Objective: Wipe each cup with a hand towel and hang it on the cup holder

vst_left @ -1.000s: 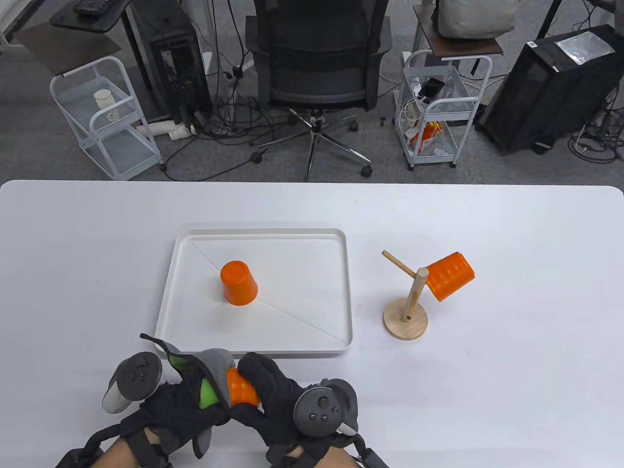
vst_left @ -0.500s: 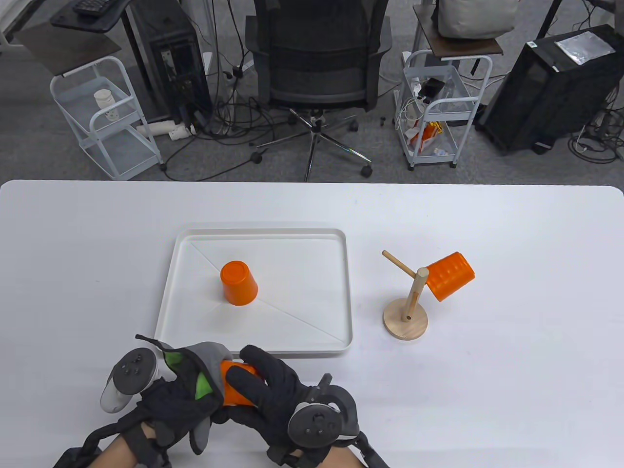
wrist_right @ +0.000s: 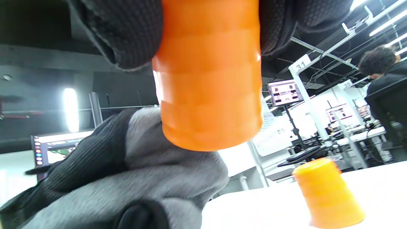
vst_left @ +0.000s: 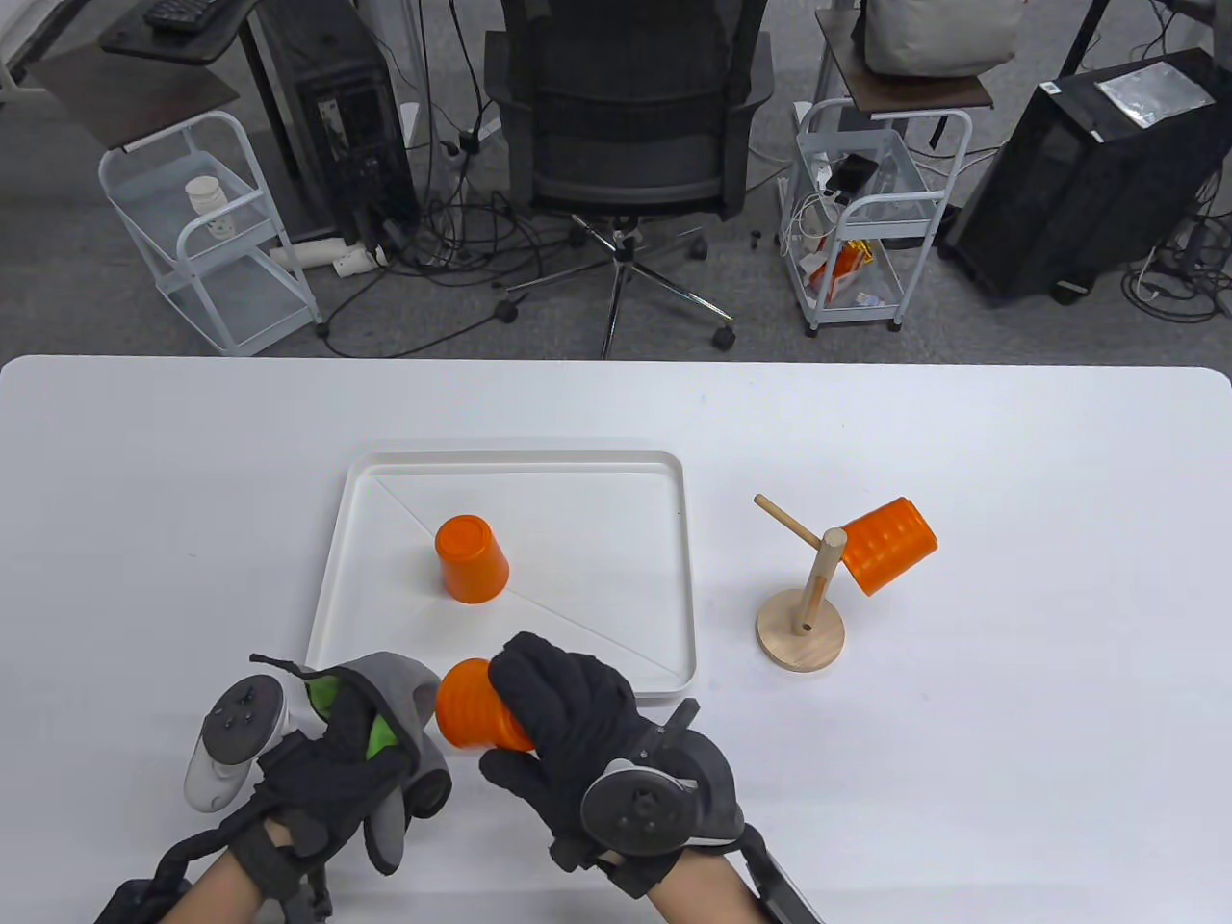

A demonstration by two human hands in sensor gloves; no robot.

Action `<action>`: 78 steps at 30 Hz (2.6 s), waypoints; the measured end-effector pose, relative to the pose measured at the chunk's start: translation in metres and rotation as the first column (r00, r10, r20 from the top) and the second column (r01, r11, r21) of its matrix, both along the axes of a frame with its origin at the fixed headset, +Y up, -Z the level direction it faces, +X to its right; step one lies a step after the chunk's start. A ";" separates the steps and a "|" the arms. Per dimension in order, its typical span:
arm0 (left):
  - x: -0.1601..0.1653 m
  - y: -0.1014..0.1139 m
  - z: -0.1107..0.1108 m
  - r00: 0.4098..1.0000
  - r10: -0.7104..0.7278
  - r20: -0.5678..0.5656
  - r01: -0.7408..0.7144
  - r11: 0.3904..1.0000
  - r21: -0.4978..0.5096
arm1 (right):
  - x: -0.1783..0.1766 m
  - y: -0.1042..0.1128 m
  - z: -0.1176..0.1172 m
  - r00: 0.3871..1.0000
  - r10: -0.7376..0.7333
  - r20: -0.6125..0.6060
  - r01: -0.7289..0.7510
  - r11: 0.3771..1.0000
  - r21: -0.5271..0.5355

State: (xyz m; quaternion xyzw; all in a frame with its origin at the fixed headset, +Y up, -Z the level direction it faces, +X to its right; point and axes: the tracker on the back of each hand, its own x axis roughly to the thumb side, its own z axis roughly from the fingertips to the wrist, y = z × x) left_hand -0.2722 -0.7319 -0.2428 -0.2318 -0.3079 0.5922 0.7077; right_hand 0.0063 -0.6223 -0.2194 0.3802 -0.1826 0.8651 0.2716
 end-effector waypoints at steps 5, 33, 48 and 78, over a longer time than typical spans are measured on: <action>0.000 0.001 0.000 1.000 0.000 -0.002 0.000 1.000 -0.003 | 0.017 0.033 -0.009 0.990 0.092 0.103 -0.098 0.994 0.050; -0.001 0.001 -0.002 1.000 0.018 0.008 -0.018 1.000 -0.017 | 0.062 0.103 -0.124 0.677 0.456 0.578 -0.378 0.889 -0.258; 0.000 0.002 -0.003 0.999 0.036 0.013 -0.036 0.999 -0.027 | 0.056 0.083 -0.169 0.539 0.549 0.639 -0.382 0.835 -0.395; 0.001 0.000 -0.004 0.999 0.026 0.019 -0.025 0.999 -0.043 | 0.069 0.042 -0.187 0.333 0.734 0.592 -0.451 0.675 -0.583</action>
